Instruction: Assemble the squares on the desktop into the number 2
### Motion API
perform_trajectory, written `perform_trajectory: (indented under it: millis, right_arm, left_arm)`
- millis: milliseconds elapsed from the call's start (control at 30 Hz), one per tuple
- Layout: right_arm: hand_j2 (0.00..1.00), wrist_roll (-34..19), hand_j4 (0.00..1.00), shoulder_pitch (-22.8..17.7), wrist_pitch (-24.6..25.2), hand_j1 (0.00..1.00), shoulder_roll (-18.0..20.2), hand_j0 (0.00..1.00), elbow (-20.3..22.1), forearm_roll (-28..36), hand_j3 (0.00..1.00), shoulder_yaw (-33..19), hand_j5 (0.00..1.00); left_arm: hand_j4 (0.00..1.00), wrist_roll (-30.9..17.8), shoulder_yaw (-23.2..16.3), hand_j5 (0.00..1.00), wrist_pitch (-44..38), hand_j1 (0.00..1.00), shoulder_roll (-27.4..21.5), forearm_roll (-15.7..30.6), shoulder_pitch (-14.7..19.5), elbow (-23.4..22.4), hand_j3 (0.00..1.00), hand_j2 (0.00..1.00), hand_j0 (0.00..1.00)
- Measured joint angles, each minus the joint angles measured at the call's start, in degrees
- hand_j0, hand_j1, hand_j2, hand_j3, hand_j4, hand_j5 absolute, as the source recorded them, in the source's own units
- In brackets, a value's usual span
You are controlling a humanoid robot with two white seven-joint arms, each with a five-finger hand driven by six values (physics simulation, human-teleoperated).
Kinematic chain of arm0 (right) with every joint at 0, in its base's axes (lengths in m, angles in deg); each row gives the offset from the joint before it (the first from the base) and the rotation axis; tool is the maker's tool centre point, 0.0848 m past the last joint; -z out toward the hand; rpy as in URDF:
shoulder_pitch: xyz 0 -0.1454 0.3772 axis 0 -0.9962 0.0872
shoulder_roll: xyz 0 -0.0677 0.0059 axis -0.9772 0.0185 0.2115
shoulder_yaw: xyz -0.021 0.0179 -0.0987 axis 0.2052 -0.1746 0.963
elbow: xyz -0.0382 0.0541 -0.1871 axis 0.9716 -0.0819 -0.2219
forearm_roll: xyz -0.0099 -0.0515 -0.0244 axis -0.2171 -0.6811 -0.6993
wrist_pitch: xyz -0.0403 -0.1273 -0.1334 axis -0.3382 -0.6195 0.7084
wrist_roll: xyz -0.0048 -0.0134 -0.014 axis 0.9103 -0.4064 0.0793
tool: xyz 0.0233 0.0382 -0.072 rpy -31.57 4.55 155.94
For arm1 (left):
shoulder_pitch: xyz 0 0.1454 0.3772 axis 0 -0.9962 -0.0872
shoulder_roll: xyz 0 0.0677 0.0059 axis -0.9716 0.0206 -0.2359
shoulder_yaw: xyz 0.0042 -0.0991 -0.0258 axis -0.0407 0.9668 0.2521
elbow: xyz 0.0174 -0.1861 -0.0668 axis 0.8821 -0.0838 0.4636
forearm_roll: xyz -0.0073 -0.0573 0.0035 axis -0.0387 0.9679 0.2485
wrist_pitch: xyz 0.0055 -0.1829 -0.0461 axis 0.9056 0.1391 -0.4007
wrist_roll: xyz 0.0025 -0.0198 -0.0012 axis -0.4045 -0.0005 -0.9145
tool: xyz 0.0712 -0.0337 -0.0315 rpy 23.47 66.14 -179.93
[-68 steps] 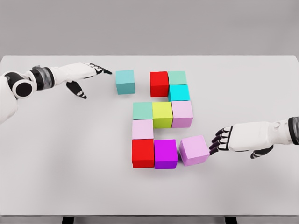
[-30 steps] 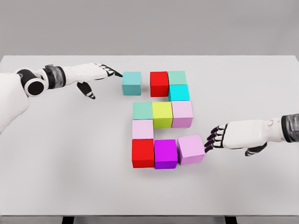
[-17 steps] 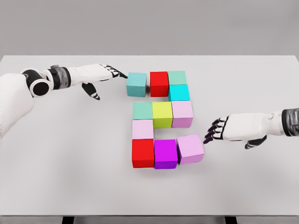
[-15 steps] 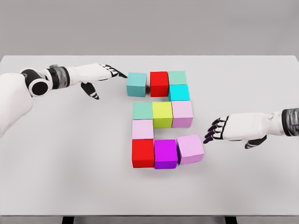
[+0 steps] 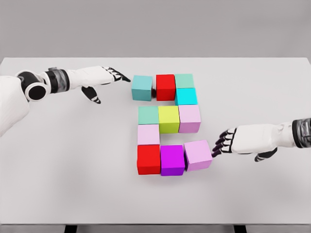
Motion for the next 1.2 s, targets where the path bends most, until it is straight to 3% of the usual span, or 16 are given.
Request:
perform_trajectory:
  millis: [500, 867, 1200]
  right_arm:
    - [0.98, -0.14, 0.98, -0.26, -2.56, 0.98, 0.05, 0.98, -0.01, 0.09, 0.98, -0.19, 0.98]
    - [0.97, 0.18, 0.97, -0.26, 2.89, 0.97, -1.48, 0.97, -3.71, 0.04, 0.97, -4.34, 0.97]
    - [0.97, -0.2, 0.97, -0.26, 4.13, 0.97, -5.17, 0.97, -6.88, -0.08, 0.97, -5.75, 0.97]
  left_arm:
    - [1.0, 0.0, -1.7, 1.0, 0.0, 1.0, -2.62, 0.18, -0.26, 3.44, 1.0, 1.0, 1.0]
    - [1.0, 0.0, -2.52, 1.0, 0.0, 1.0, -3.04, 0.12, -0.44, 6.16, 1.0, 1.0, 1.0]
    - [1.0, 0.0, -2.76, 1.0, 0.0, 1.0, -3.0, 0.06, -0.44, 7.25, 1.0, 1.0, 1.0]
